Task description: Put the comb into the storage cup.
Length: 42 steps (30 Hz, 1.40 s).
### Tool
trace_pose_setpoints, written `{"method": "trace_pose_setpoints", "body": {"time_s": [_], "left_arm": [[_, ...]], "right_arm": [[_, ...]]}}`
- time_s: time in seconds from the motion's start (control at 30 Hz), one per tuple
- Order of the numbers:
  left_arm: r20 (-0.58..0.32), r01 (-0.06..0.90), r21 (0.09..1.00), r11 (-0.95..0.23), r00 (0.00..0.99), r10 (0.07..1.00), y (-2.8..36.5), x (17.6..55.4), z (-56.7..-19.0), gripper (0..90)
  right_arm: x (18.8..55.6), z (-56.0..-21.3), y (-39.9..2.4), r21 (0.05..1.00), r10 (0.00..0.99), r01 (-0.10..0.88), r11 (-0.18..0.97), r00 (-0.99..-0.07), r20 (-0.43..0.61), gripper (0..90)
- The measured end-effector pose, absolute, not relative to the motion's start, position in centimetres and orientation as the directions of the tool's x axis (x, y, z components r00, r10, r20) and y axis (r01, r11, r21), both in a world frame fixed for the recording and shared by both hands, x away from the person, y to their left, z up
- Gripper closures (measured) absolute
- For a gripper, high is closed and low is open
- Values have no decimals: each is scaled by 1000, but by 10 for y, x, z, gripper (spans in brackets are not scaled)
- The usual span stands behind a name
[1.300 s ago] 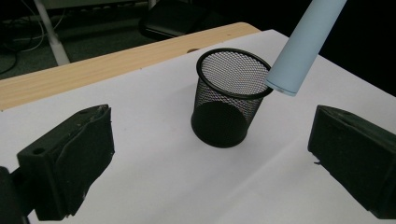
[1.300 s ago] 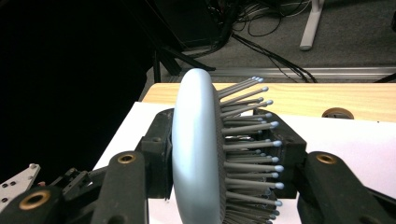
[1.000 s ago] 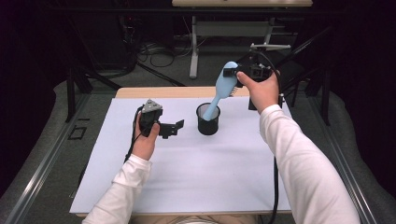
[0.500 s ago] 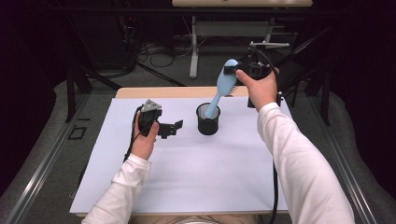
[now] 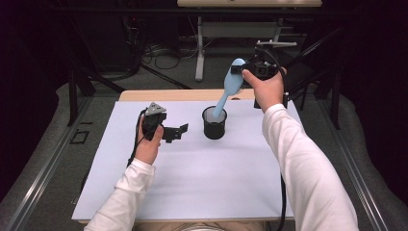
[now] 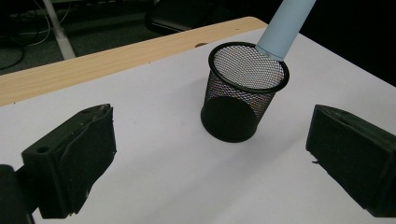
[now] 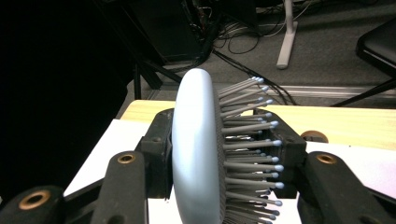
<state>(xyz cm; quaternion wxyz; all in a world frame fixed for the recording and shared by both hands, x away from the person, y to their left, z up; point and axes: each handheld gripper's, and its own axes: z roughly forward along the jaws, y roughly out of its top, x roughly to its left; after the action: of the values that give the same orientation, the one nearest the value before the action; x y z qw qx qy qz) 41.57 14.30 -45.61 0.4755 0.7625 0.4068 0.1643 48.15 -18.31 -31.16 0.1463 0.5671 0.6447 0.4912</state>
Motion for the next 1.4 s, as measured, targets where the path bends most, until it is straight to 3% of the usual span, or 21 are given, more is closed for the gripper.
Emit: {"method": "trace_pose_setpoints", "body": {"time_s": [1.4], "left_arm": [[-142,466,860,-209,610,779,145,416,-455,22]], "right_arm": [[494,-330,-148,828,908,560,-30,-332,257,511]]}}
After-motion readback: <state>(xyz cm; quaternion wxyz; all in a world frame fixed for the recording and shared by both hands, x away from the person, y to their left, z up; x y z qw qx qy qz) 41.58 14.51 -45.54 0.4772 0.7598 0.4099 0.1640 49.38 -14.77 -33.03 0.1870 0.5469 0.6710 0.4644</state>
